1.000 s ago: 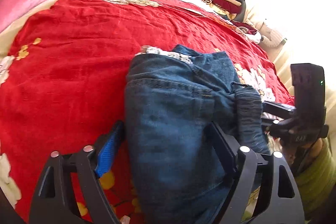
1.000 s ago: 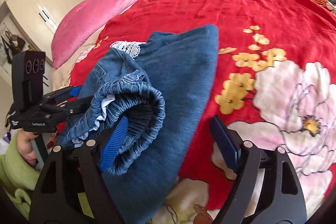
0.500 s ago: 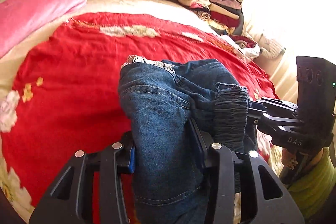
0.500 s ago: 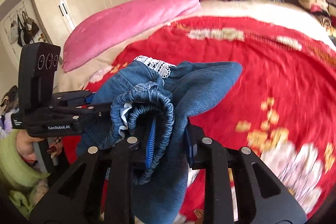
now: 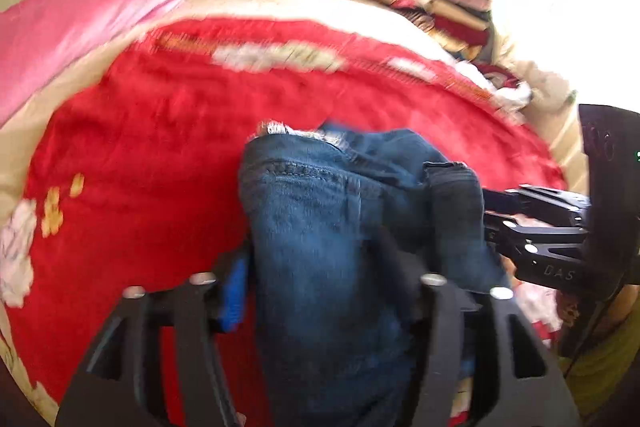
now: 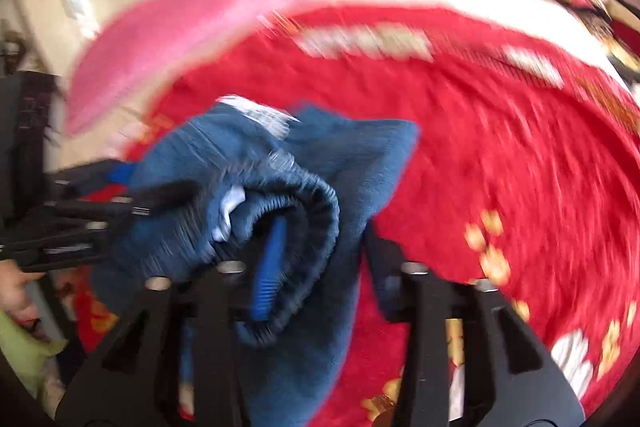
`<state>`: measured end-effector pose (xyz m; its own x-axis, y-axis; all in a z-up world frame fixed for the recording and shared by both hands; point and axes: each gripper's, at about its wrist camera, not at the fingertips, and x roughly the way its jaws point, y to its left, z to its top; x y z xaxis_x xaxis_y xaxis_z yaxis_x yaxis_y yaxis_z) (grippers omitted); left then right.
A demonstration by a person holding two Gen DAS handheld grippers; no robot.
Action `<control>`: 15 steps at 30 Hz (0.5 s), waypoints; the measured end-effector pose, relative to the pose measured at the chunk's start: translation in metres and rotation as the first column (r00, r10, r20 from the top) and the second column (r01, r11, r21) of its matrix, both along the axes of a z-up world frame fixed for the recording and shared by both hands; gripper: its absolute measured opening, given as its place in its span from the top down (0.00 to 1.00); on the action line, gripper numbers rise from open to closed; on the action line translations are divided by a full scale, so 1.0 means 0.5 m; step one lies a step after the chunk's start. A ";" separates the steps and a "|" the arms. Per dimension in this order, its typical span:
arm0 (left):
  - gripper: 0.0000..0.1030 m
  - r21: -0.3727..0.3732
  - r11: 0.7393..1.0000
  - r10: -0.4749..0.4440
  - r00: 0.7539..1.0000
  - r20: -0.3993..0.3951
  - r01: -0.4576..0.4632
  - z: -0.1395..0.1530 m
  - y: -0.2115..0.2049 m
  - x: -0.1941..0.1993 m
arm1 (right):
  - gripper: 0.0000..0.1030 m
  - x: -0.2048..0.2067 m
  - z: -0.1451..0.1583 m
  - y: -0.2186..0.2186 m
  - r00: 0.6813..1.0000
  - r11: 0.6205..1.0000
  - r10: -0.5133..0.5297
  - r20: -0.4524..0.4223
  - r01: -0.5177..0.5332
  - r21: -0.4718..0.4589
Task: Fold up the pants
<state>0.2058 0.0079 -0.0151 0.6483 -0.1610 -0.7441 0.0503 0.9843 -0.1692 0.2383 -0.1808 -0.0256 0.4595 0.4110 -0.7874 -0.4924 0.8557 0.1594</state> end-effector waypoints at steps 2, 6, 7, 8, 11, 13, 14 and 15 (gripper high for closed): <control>0.34 -0.017 1.000 0.006 0.999 -0.035 -0.006 -0.028 0.010 0.002 | 0.57 0.004 -0.023 -0.009 0.999 1.000 -0.014 -0.030 0.014 0.002; 0.33 -0.029 1.000 0.012 0.999 -0.031 -0.013 -0.033 0.020 -0.005 | 0.50 -0.007 -0.019 -0.017 0.999 0.999 -0.036 -0.012 0.036 0.004; 0.33 -0.021 1.000 0.012 1.000 -0.028 -0.013 -0.029 0.019 -0.006 | 0.49 -0.012 -0.015 -0.018 0.999 0.999 -0.036 -0.004 0.036 0.004; 0.34 -0.014 1.000 0.011 1.000 -0.024 -0.011 -0.026 0.017 -0.010 | 0.47 -0.017 -0.012 -0.019 0.999 0.999 -0.035 0.003 0.035 0.003; 0.34 0.000 1.000 0.006 1.000 -0.011 -0.006 -0.015 0.013 -0.021 | 0.42 -0.032 0.003 -0.032 0.999 0.999 -0.043 0.029 0.042 0.006; 0.34 0.002 1.000 0.006 1.000 0.000 -0.006 -0.008 0.011 -0.030 | 0.34 -0.042 0.017 -0.039 0.998 0.999 -0.050 0.047 0.050 0.020; 0.34 0.006 1.000 0.007 1.000 0.007 -0.007 -0.002 0.012 -0.035 | 0.32 -0.048 0.025 -0.044 0.997 0.998 -0.055 0.060 0.054 0.029; 0.34 0.009 1.000 0.009 1.000 0.012 -0.009 0.001 0.012 -0.037 | 0.29 -0.051 0.032 -0.047 0.996 0.998 -0.058 0.070 0.056 0.036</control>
